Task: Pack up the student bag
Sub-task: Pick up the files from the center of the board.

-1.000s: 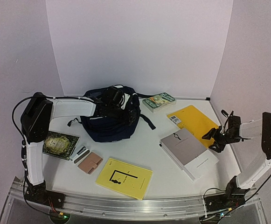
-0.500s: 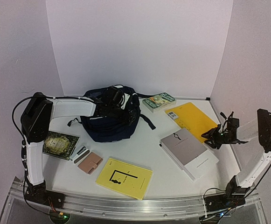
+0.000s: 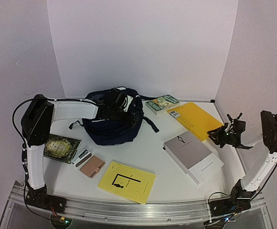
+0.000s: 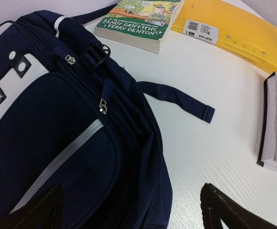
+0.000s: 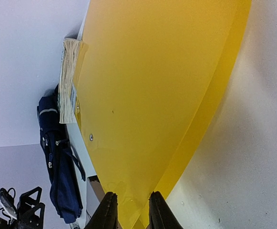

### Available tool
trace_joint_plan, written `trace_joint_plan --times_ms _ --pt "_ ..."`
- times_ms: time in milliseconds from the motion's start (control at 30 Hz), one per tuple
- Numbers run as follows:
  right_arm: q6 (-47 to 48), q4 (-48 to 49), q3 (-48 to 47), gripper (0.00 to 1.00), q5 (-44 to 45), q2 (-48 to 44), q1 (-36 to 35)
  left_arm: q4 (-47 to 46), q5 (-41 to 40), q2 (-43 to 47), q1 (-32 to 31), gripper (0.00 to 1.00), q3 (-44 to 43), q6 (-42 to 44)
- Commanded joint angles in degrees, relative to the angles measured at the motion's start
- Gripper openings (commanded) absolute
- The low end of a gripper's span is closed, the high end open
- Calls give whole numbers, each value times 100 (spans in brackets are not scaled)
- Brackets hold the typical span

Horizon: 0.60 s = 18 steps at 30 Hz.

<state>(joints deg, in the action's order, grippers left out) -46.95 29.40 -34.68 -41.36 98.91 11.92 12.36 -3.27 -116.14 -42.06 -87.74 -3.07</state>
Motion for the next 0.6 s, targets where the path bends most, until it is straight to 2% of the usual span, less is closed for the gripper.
trace_joint_plan --times_ms 0,100,267,467,567 --pt "-354 1040 -37 23 -87 162 -26 -125 -99 150 -24 100 -57 43" --pt "-510 1325 -55 32 -12 360 -41 -116 -116 146 -21 100 -79 30" --pt "-878 1901 -113 33 55 797 -172 -99 -134 138 -21 100 -88 41" --pt "-1183 2394 -278 24 127 1002 -301 -52 -161 158 -23 100 -85 31" --pt "-1236 2429 -328 12 128 900 -303 -35 -176 170 -21 100 -81 8"
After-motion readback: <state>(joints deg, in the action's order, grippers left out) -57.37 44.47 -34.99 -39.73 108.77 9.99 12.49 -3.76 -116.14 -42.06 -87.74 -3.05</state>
